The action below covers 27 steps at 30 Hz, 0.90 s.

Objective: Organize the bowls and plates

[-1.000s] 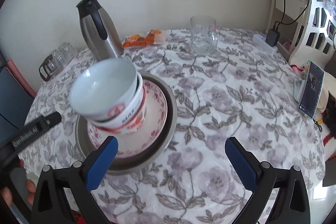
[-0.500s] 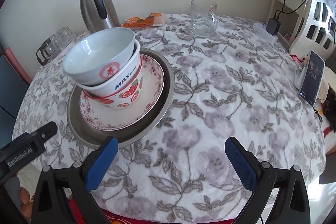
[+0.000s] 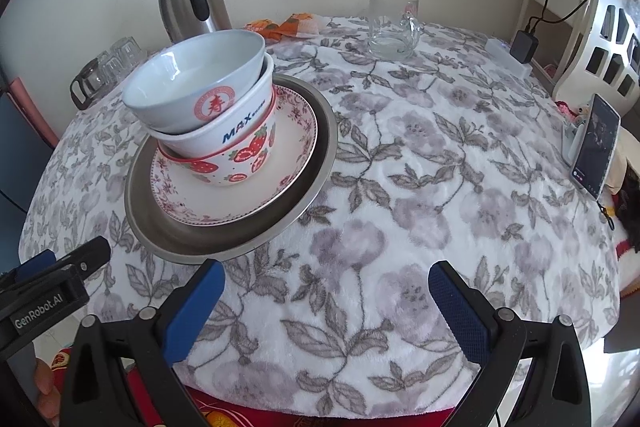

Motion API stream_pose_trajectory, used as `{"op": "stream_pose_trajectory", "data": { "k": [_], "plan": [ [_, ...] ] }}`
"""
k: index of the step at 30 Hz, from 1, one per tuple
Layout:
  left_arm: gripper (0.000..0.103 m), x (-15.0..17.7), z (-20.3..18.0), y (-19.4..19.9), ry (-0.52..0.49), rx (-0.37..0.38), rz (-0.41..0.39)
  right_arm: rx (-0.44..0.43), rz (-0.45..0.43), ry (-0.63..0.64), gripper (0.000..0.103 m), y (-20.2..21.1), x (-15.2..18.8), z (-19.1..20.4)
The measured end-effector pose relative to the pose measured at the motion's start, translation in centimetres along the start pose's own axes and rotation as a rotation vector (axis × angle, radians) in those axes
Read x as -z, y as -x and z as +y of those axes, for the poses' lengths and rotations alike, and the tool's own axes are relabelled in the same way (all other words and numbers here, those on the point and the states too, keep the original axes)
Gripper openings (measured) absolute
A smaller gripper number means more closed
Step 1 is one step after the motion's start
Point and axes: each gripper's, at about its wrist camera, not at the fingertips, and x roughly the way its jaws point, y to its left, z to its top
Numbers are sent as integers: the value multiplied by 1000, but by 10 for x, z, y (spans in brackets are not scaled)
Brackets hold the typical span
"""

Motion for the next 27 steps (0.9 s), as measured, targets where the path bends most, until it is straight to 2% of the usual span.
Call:
{"op": "stream_pose_trajectory", "data": {
  "k": [27],
  "plan": [
    [96, 3, -8, -10, -57, 6, 35, 4, 27, 1, 103, -16, -1, 1]
  ]
}}
